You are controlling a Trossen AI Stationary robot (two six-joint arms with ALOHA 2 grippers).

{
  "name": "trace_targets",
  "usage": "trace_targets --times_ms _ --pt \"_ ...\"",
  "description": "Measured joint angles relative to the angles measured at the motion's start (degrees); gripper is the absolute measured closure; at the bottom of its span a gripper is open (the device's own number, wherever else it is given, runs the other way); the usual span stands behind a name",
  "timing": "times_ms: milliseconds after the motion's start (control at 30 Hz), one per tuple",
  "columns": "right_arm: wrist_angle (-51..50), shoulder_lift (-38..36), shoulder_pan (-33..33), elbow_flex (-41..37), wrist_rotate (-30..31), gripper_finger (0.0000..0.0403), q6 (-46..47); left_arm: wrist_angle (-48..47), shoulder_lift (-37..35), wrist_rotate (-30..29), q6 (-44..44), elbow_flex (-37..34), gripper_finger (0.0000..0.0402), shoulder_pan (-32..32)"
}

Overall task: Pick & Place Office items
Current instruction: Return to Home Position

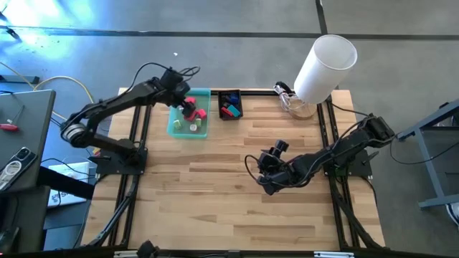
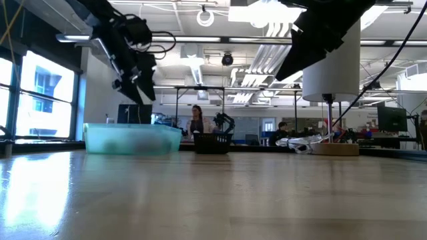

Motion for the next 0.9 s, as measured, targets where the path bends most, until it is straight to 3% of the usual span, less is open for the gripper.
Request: trace_targets --times_ms 300,500,700,900 --pt "0.3 0.0 -0.37 0.0 -0.07 0.0217 -4.01 -3.43 -3.28 6.02 -9.07 0.0 0.0053 -3.47" --pt "0.28 0.0 -0.3 0.0 -0.04 0.0224 -6.87 -3.46 -3.3 2.62 -6.65 0.0 0.0066 -7.57" --pt "-1.19 -1.29 1.64 0.04 2.36 0.0273 -12.22 -3.95 -3.36 1.77 -6.73 0.0 0.0116 -10.8" --pt "-4.35 -6.31 3.13 0.04 3.54 0.0352 -19.86 -12.14 -5.94 -1.05 -4.5 0.0 0.0203 -13.84"
